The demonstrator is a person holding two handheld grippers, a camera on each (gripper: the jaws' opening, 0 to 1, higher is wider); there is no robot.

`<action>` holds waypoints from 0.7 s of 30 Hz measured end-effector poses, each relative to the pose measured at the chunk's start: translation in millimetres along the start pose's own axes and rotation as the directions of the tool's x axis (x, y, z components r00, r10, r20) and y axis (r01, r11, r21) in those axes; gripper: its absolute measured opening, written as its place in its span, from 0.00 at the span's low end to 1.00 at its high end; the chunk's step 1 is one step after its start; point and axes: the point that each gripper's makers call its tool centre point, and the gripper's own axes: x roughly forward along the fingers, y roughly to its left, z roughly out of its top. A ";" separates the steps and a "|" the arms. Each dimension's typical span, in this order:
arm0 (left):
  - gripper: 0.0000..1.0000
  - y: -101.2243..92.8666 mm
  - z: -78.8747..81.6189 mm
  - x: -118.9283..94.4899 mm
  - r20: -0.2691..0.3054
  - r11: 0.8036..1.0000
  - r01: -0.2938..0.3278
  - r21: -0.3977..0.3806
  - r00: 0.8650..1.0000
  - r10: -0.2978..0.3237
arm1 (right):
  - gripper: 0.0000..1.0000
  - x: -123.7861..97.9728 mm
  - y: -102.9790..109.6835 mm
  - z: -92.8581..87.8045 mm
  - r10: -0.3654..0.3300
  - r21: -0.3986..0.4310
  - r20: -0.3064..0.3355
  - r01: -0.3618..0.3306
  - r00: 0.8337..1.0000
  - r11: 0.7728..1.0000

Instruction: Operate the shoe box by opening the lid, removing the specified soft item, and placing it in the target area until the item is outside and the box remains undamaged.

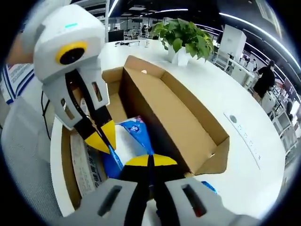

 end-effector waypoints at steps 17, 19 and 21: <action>0.00 1.4 25.2 -40.1 0.074 0.997 -0.071 0.039 0.995 0.068 | 0.00 -29.3 -3.5 39.4 -0.014 -0.039 0.073 0.017 0.997 0.999; 0.00 0.8 30.1 -45.7 0.078 0.996 -0.076 0.048 0.994 0.072 | 0.00 -33.5 -4.3 43.5 -0.015 -0.041 0.082 0.019 0.997 0.999; 0.00 0.4 35.1 -51.0 0.081 0.995 -0.082 0.059 0.994 0.077 | 0.00 -38.4 -5.7 47.5 -0.017 -0.047 0.089 0.021 0.996 0.999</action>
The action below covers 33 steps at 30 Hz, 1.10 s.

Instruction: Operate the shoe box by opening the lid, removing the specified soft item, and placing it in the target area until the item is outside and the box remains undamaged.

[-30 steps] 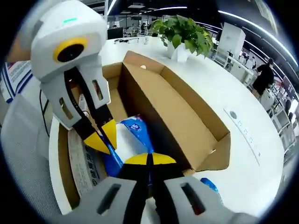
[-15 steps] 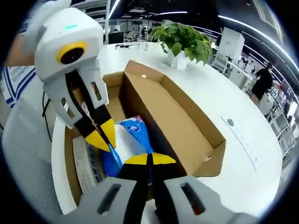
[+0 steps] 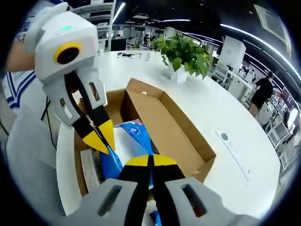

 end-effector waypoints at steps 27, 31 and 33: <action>0.00 -33.3 92.6 -6.0 0.043 0.994 0.019 0.104 0.999 -0.024 | 0.00 -84.9 -34.5 -0.6 -0.030 0.055 0.051 0.027 0.998 0.998; 0.00 -42.0 106.1 3.4 0.049 0.992 0.039 0.122 0.998 -0.045 | 0.00 -97.0 -42.2 -12.6 -0.044 0.073 0.043 0.041 0.998 0.997; 0.00 -47.1 112.3 9.4 0.052 0.990 0.050 0.130 0.997 -0.057 | 0.00 -103.2 -45.8 -19.3 -0.050 0.084 0.038 0.047 0.998 0.995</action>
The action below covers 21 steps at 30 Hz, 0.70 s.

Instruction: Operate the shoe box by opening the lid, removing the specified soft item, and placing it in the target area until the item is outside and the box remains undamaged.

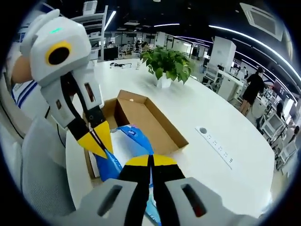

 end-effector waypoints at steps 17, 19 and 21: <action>0.00 -25.4 54.6 53.4 0.024 0.995 0.076 0.059 0.997 -0.077 | 0.00 -48.5 -38.3 -50.4 -0.061 0.092 -0.033 0.064 0.998 0.994; 0.00 -28.4 61.0 59.2 0.028 0.994 0.083 0.066 0.996 -0.085 | 0.00 -54.2 -43.4 -55.0 -0.068 0.100 -0.037 0.071 0.997 0.992; 0.00 -30.4 66.7 64.7 0.029 0.993 0.088 0.073 0.995 -0.090 | 0.00 -58.4 -47.5 -58.6 -0.073 0.108 -0.038 0.077 0.997 0.991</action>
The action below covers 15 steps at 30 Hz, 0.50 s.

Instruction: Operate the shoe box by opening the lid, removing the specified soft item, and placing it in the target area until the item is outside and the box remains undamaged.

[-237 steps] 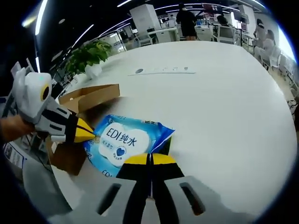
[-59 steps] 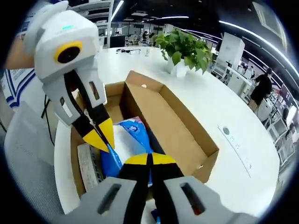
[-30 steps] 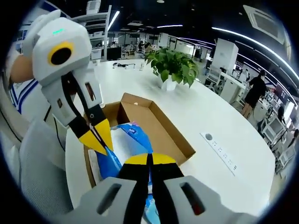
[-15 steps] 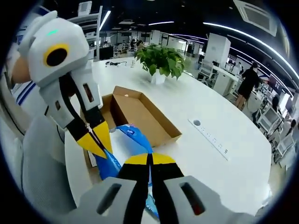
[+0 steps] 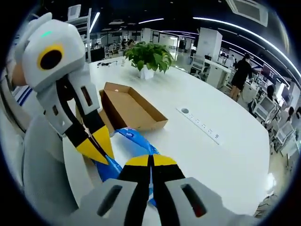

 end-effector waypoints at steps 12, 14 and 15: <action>0.00 -5.2 25.5 30.6 -0.002 0.999 0.038 0.031 0.999 -0.038 | 0.00 -21.4 -30.1 -24.3 -0.025 0.042 -0.007 0.025 1.000 0.999; 0.00 -6.7 29.7 37.0 -0.003 0.998 0.049 0.035 0.999 -0.049 | 0.00 -25.0 -36.2 -30.0 -0.029 0.051 -0.013 0.030 0.999 0.998; 0.00 -7.7 32.6 41.0 -0.002 0.998 0.055 0.036 0.998 -0.055 | 0.00 -26.6 -38.6 -32.1 -0.031 0.054 -0.015 0.032 0.999 0.998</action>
